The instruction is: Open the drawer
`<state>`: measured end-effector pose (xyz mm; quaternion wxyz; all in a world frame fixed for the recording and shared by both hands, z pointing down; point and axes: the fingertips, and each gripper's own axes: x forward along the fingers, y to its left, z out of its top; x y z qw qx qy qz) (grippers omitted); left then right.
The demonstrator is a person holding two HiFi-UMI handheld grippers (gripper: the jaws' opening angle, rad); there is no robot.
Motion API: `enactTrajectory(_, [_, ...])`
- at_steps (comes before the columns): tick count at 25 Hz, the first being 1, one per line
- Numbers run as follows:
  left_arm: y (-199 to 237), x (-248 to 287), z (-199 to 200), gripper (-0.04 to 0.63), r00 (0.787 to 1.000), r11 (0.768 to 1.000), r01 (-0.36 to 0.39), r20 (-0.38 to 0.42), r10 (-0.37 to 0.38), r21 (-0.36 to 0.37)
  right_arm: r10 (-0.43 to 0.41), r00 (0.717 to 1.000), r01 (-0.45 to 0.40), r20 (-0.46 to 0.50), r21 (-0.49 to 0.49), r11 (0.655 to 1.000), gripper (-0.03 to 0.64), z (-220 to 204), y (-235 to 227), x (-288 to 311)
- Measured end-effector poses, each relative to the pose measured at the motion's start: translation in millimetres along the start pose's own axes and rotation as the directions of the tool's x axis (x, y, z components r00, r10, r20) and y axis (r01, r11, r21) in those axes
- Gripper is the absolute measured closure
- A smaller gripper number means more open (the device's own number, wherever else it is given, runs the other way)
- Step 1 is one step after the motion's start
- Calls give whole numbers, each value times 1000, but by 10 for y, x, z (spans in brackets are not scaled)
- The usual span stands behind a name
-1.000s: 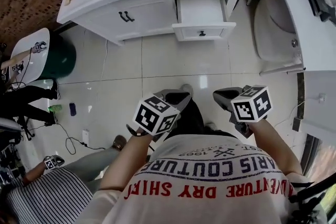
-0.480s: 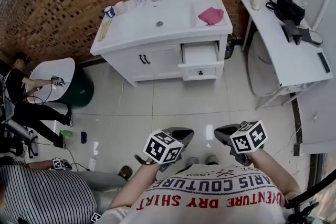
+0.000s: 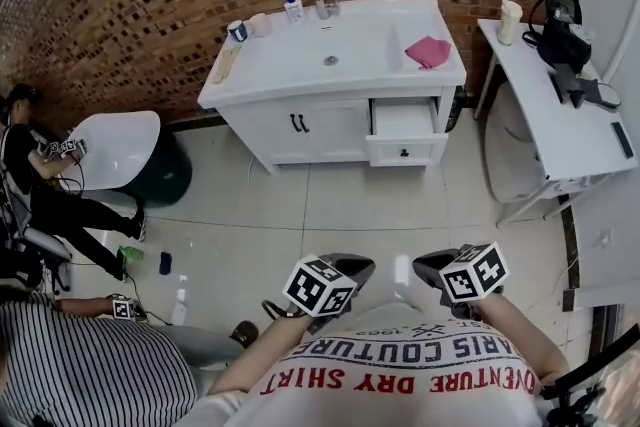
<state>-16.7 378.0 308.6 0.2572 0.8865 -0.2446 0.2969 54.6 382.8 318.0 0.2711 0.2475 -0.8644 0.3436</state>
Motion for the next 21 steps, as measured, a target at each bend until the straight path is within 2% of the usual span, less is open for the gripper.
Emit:
enactTrajectory(8, [-13,-15,-16,600,1000,1000,2,-14,-1,24,-14,1000,14,1,-5,1000,611,68,-1,20])
enactTrajectory(21, [65,4,9,600,1000,1000,-4,-10,4,24,-40,999,40,-4,-39,998,611,169,-82,75])
